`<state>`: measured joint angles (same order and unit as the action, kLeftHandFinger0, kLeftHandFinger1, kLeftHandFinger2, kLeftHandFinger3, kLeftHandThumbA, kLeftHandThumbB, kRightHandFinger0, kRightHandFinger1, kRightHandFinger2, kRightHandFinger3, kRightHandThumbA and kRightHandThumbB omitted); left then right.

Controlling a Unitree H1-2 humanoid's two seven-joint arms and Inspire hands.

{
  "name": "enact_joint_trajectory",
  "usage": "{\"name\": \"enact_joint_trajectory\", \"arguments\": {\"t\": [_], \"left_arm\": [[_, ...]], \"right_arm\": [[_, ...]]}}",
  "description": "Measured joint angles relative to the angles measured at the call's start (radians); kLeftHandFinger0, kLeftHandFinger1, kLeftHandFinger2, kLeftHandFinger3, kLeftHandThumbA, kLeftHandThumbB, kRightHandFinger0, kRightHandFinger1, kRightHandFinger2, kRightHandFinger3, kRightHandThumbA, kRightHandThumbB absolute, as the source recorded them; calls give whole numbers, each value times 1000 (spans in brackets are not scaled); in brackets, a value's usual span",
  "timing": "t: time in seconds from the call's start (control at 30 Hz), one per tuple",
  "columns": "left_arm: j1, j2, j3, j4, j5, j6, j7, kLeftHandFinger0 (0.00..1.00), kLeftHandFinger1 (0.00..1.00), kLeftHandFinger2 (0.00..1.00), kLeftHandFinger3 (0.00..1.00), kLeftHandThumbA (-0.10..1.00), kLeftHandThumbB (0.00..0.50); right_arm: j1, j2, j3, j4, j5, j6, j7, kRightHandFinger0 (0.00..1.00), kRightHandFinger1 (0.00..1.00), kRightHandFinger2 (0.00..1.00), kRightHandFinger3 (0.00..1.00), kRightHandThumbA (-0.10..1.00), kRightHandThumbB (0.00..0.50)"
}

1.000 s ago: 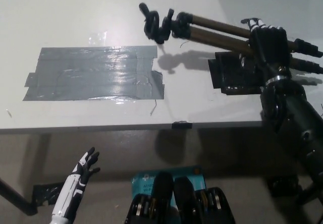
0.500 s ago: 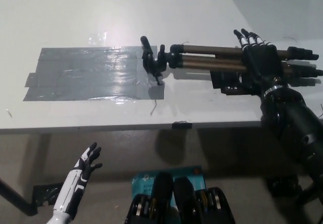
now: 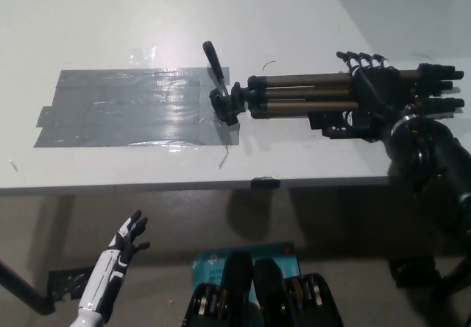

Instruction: A person hands a tripod to the robot which it grabs with its right hand and places in the middle of the table in front of it

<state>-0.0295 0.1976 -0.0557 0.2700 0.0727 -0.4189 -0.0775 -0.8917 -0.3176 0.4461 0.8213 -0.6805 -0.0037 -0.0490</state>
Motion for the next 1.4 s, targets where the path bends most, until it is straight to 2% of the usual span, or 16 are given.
{"name": "enact_joint_trajectory", "arguments": {"t": [0.07, 0.23, 0.47, 0.53, 0.83, 0.9, 0.93, 0.97, 1.0, 1.07, 1.13, 1.17, 1.2, 1.23, 1.33, 1.4], "left_arm": [[0, 0, 0, 5, 0, 1, 0, 873, 1000, 1000, 1000, 1000, 287], [0, 0, 0, 7, 0, 3, 0, 873, 1000, 1000, 1000, 1000, 288], [-2, 0, 0, 8, 0, 10, 0, 853, 990, 1000, 1000, 1000, 273], [-2, 0, 0, 8, 0, 11, 0, 852, 989, 1000, 1000, 1000, 274], [-11, 0, 0, 9, 0, 17, 0, 856, 994, 1000, 1000, 1000, 260], [-12, 0, 0, 9, 0, 17, 0, 855, 995, 1000, 1000, 1000, 261], [-13, 0, 0, 9, 0, 17, 0, 855, 995, 1000, 1000, 1000, 262], [-16, 0, 0, 9, 0, 17, 0, 855, 992, 1000, 1000, 1000, 270], [-17, 0, 0, 9, 0, 17, 0, 855, 991, 1000, 1000, 1000, 272], [-19, 0, 0, 10, 0, 17, 0, 858, 991, 1000, 1000, 1000, 274], [-22, -1, 0, 10, 0, 17, 0, 860, 989, 1000, 1000, 1000, 265], [-26, -1, 0, 10, 0, 18, 0, 861, 989, 1000, 1000, 1000, 264], [-28, -1, 0, 10, 0, 18, 0, 862, 992, 1000, 1000, 1000, 256], [-30, 0, 0, 10, 0, 18, 0, 864, 996, 1000, 1000, 1000, 256], [-32, 0, 0, 10, 0, 18, 0, 874, 1000, 1000, 1000, 1000, 256], [-33, -1, 0, 10, 0, 18, 0, 878, 1000, 1000, 1000, 1000, 261]], "right_arm": [[8, -18, -13, -53, 50, 18, 63, 1000, 1000, 1000, 1000, 701, 500], [33, -49, -53, -133, 145, 39, 156, 1000, 1000, 1000, 1000, 780, 500], [89, -99, -127, -281, 280, 64, 234, 1000, 1000, 1000, 1000, 623, 500], [106, -109, -142, -319, 308, 68, 244, 1000, 1000, 1000, 1000, 644, 500], [263, -171, -211, -590, 474, 84, 267, 1000, 1000, 1000, 1000, 583, 500], [299, -182, -218, -645, 506, 85, 268, 1000, 1000, 1000, 1000, 604, 500], [316, -187, -222, -672, 522, 85, 268, 1000, 1000, 1000, 1000, 663, 500], [346, -194, -230, -721, 556, 86, 268, 1000, 1000, 1000, 1000, 831, 500], [358, -196, -233, -740, 568, 86, 269, 1000, 1000, 1000, 1000, 907, 500], [396, -200, -242, -808, 602, 85, 268, 1000, 1000, 1000, 1000, 959, 459], [423, -199, -247, -854, 619, 86, 267, 1000, 1000, 1000, 1000, 906, 356], [448, -198, -249, -902, 634, 86, 265, 1000, 1000, 1000, 1000, 890, 350], [467, -196, -249, -934, 643, 86, 264, 1000, 1000, 1000, 1000, 806, 395], [486, -193, -249, -965, 650, 86, 264, 1000, 1000, 1000, 1000, 828, 426], [542, -174, -249, -1054, 673, 86, 263, 1000, 1000, 1000, 1000, 857, 477], [581, -158, -249, -1114, 686, 86, 261, 1000, 1000, 1000, 1000, 880, 411]]}}
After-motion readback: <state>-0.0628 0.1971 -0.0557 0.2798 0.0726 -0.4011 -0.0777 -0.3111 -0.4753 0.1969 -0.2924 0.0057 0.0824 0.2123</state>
